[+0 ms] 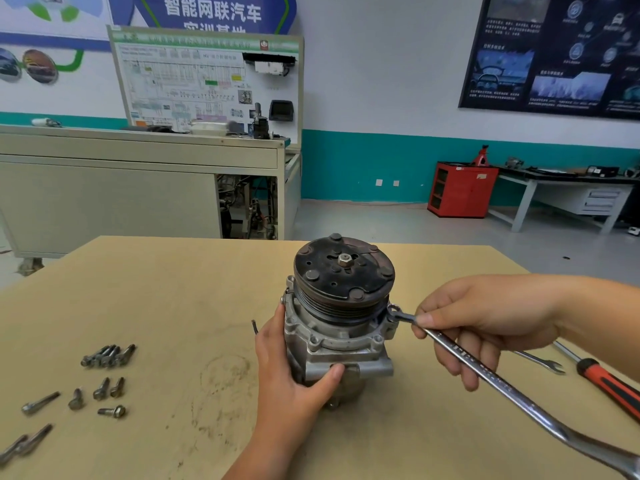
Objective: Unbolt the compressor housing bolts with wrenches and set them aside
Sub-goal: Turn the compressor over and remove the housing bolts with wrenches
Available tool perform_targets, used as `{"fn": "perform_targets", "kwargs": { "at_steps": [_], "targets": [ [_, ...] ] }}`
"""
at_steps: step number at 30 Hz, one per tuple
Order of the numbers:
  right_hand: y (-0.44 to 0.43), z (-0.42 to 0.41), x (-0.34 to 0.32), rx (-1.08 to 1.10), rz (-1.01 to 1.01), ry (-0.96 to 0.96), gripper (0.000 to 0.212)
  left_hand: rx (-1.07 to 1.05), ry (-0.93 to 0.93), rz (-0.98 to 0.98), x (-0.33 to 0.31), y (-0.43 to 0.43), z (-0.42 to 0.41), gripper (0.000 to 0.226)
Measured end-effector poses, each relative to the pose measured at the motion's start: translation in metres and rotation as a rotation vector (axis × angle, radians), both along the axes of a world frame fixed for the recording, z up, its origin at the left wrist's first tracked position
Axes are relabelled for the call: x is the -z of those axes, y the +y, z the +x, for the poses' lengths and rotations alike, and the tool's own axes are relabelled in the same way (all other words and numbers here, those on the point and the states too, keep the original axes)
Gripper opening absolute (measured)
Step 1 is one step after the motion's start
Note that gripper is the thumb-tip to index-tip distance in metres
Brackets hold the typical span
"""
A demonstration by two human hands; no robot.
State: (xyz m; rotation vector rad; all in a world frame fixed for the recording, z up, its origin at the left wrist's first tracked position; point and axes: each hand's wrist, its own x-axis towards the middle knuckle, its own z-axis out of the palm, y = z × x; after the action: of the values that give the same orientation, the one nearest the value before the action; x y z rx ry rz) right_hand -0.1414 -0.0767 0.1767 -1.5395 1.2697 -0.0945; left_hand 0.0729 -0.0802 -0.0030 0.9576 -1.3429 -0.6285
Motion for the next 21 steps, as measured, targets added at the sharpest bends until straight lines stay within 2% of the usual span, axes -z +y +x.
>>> {"fn": "perform_targets", "kwargs": {
  "at_steps": [8,11,14,16,17,19,21],
  "targets": [
    [0.0,0.001,0.001,0.019,0.002,0.063,0.022,0.001,0.002,-0.001,0.0,0.0,0.0,0.093],
    [-0.005,-0.001,-0.008,-0.073,-0.034,0.233,0.025,0.001,0.003,-0.001,0.0,0.0,-0.001,0.092],
    [-0.018,-0.002,-0.016,-0.214,-0.417,0.606,0.027,-0.007,0.0,-0.006,-0.001,0.0,0.0,0.091],
    [-0.026,-0.004,-0.018,-0.307,-0.704,0.698,0.018,-0.02,-0.01,-0.009,0.0,-0.001,0.001,0.091],
    [-0.029,-0.006,-0.019,-0.32,-0.749,0.683,0.015,-0.023,-0.014,-0.008,0.0,0.0,0.0,0.091],
    [-0.029,-0.016,-0.021,-0.249,-0.607,0.583,0.017,-0.024,-0.018,-0.006,0.0,0.0,-0.001,0.09],
    [-0.023,-0.023,-0.019,-0.11,-0.292,0.379,0.021,-0.025,-0.015,-0.009,0.0,0.001,-0.001,0.09]
  ]
}}
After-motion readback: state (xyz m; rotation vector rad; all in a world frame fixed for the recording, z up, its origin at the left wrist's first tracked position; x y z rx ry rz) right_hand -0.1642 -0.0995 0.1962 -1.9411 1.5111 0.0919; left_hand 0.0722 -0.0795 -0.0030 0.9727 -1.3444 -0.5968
